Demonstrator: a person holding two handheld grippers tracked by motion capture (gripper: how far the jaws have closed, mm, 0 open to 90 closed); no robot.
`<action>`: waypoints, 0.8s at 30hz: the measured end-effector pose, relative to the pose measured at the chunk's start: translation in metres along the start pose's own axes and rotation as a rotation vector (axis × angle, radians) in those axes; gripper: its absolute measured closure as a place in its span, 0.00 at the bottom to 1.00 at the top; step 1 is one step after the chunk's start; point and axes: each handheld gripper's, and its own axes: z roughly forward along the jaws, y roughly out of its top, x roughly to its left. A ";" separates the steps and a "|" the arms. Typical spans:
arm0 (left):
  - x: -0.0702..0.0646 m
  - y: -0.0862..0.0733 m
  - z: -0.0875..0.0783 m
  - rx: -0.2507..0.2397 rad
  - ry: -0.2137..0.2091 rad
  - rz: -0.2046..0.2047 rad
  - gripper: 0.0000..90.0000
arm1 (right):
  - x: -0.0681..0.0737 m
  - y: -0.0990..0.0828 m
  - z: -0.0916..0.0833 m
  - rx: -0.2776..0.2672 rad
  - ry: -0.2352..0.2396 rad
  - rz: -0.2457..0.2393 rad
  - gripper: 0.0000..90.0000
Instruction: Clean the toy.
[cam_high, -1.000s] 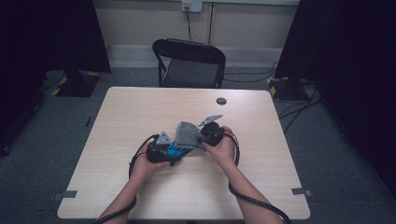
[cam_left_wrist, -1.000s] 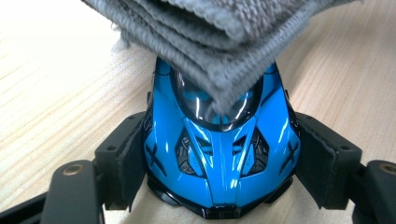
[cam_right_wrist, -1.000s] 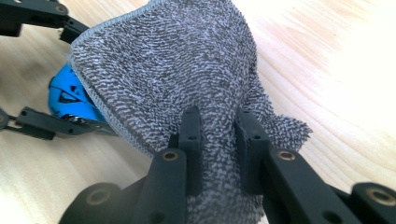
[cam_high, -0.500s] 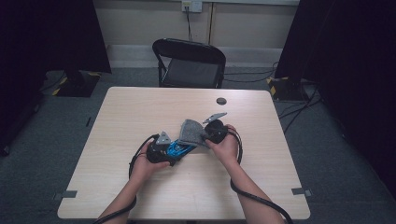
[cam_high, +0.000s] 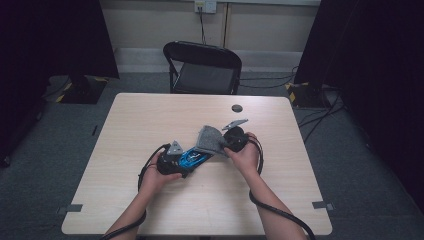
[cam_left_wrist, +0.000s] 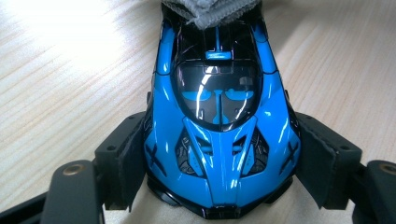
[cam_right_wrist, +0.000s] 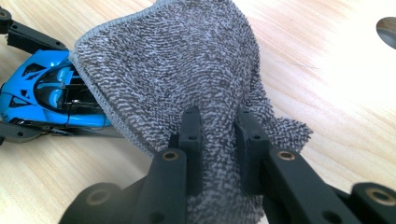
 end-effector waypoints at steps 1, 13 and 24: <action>0.000 0.000 0.000 0.000 0.000 0.000 0.28 | -0.001 0.000 0.000 -0.003 -0.002 0.002 0.84; 0.000 0.000 0.000 0.000 0.000 0.000 0.28 | -0.007 -0.002 0.000 0.004 -0.016 0.020 0.84; 0.000 0.000 0.000 0.000 0.000 -0.001 0.28 | -0.013 -0.004 0.000 0.007 -0.027 0.031 0.84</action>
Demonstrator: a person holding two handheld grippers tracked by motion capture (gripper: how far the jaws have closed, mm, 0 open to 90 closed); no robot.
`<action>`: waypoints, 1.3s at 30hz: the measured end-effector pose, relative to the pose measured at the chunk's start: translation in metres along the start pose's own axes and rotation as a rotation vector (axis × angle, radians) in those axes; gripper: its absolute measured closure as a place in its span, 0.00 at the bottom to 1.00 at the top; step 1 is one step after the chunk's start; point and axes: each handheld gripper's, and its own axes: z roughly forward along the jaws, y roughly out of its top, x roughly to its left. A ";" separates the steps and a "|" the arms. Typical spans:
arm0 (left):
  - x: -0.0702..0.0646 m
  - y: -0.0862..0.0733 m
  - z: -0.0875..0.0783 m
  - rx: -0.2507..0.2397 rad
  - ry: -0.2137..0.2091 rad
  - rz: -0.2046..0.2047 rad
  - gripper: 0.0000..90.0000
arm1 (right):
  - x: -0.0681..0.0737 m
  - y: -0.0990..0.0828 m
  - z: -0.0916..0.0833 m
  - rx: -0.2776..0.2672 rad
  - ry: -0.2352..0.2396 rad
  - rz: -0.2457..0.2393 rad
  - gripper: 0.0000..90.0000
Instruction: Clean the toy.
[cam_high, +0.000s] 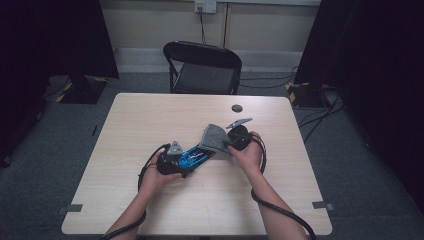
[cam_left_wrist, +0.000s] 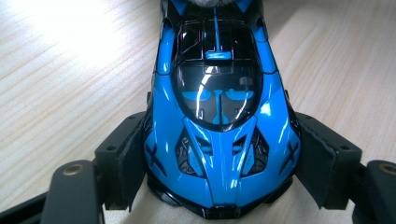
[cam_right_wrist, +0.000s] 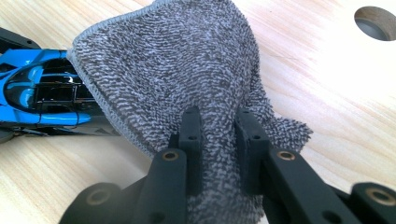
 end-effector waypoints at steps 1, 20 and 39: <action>0.000 0.000 0.000 0.000 0.000 0.000 0.28 | -0.001 0.000 0.000 -0.001 0.001 0.001 0.84; 0.000 0.000 0.000 0.000 0.000 0.000 0.28 | -0.018 -0.015 -0.006 -0.004 -0.007 0.039 0.84; 0.000 0.000 0.000 0.000 0.000 0.000 0.28 | -0.030 -0.025 -0.010 0.004 -0.030 0.062 0.84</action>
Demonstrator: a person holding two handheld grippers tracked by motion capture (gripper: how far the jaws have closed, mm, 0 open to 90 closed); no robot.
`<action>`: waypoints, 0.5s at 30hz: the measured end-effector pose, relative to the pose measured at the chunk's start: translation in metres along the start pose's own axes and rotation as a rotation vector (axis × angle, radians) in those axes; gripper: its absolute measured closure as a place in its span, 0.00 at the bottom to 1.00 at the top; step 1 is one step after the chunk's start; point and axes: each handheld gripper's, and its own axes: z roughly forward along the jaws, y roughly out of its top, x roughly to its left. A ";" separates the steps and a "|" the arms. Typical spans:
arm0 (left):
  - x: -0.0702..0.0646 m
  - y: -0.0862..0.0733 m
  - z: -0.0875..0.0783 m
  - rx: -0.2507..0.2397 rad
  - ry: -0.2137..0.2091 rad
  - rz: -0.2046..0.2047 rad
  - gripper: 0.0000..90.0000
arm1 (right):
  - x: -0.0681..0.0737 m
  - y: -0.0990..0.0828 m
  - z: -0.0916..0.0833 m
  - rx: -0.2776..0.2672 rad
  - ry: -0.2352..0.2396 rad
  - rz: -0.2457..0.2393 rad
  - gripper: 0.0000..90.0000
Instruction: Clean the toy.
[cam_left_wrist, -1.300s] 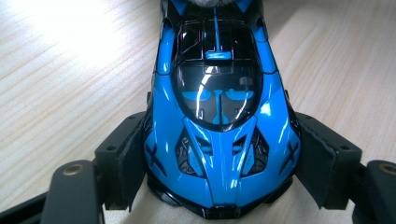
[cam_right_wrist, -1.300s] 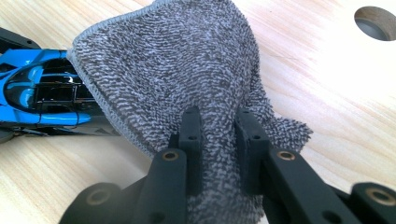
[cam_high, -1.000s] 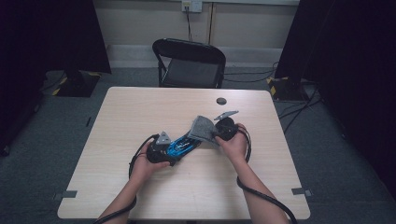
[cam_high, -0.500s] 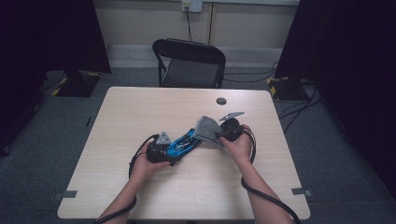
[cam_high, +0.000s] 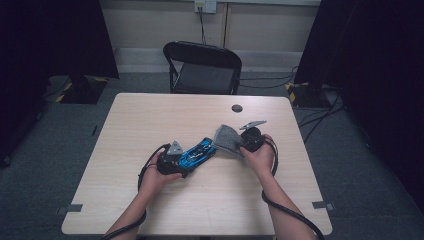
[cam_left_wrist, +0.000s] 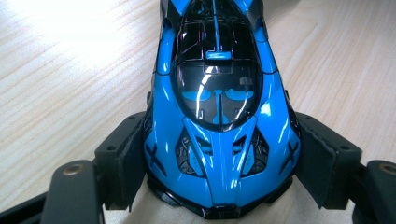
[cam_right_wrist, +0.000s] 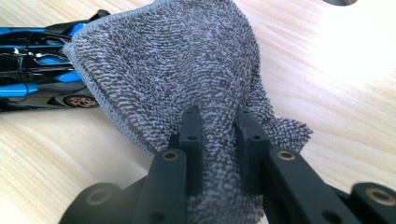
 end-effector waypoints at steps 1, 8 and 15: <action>0.000 0.000 0.000 0.000 0.000 0.000 0.28 | -0.001 -0.001 0.000 -0.002 -0.001 0.001 0.84; 0.000 0.000 0.000 0.000 0.000 0.000 0.28 | -0.008 -0.004 -0.006 -0.004 -0.016 0.014 0.84; 0.000 0.000 0.000 0.000 0.001 0.002 0.28 | -0.018 -0.007 -0.016 -0.014 -0.035 0.027 0.84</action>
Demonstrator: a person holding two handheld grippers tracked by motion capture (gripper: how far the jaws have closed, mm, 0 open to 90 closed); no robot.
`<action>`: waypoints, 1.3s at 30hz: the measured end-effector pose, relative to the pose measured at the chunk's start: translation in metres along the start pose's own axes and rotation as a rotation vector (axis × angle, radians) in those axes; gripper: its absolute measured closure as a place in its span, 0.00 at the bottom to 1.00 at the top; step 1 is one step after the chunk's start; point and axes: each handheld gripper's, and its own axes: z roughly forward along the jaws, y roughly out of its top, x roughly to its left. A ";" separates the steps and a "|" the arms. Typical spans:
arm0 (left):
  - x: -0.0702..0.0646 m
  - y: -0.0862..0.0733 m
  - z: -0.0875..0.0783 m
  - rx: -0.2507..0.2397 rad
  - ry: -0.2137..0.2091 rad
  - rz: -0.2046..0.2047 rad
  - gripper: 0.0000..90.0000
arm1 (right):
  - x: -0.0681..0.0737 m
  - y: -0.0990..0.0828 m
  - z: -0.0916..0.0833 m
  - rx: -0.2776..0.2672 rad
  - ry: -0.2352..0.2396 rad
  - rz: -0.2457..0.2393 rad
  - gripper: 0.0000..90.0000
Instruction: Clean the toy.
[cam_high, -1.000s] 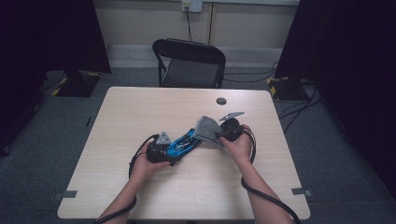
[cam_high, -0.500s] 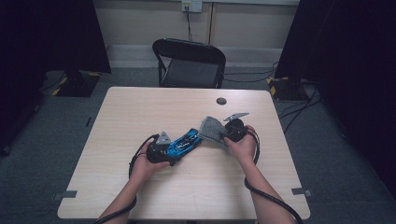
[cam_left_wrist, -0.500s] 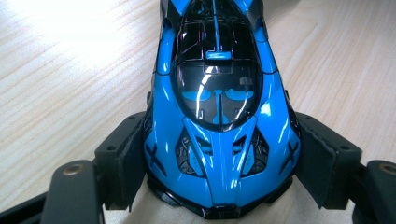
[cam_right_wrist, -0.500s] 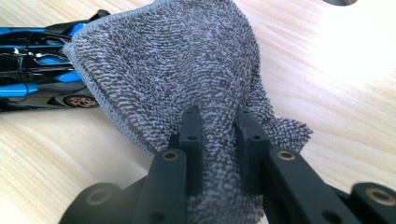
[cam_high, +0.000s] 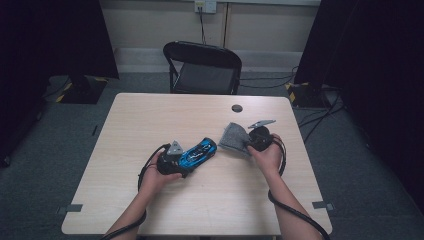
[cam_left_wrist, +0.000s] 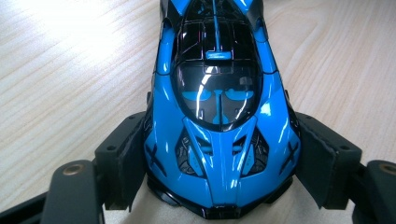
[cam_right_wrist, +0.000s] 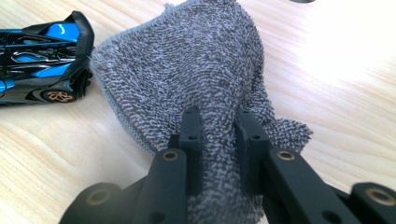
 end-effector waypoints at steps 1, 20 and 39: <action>0.000 0.000 0.000 0.000 0.003 0.002 0.28 | -0.001 0.000 -0.001 -0.002 -0.001 0.004 0.84; 0.000 0.000 0.000 0.001 0.004 0.003 0.28 | 0.037 0.023 -0.021 -0.111 0.111 -0.082 0.84; 0.000 0.000 0.000 0.002 0.007 0.006 0.28 | 0.112 0.032 0.008 -0.058 0.245 -0.251 0.84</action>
